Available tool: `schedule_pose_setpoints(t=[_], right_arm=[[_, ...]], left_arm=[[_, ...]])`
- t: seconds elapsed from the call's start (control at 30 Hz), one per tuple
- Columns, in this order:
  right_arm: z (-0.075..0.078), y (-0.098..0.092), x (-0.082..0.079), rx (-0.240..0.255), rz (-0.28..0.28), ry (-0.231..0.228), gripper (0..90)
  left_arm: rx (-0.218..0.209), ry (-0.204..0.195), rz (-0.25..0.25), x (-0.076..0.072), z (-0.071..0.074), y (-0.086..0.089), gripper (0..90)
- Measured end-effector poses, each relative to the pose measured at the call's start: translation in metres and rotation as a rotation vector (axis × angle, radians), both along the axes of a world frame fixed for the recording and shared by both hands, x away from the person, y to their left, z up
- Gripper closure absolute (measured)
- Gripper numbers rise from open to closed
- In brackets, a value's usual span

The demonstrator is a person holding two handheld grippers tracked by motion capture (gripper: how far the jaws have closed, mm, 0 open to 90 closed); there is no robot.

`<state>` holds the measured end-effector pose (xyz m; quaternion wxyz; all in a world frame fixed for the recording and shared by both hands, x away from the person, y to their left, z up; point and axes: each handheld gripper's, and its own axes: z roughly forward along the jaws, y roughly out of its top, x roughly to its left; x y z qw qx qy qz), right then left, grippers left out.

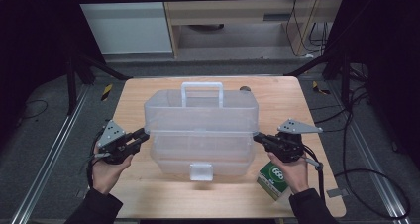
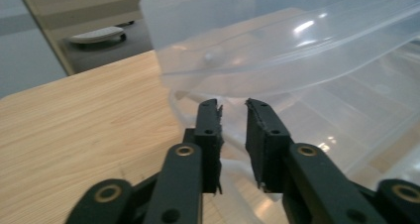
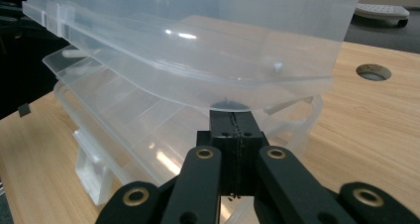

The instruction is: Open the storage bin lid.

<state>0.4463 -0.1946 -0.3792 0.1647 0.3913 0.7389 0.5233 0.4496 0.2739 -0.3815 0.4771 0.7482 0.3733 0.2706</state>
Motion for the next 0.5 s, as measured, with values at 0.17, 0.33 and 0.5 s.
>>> schedule_pose_setpoints(t=[0.17, 0.33, 0.5], right_arm=[[0.0, 0.0, 0.0, 0.0, -0.001, 0.001, 90.0], [0.0, 0.001, 0.0, -0.003, 0.001, 0.003, 90.0], [0.0, 0.001, 0.0, -0.001, 0.0, 0.004, 90.0]], left_arm=[[0.007, -0.018, 0.001, 0.003, -0.002, -0.004, 61.0], [0.011, -0.035, 0.004, 0.008, -0.004, -0.008, 55.3], [0.006, -0.049, -0.009, 0.013, -0.003, -0.012, 54.7]])
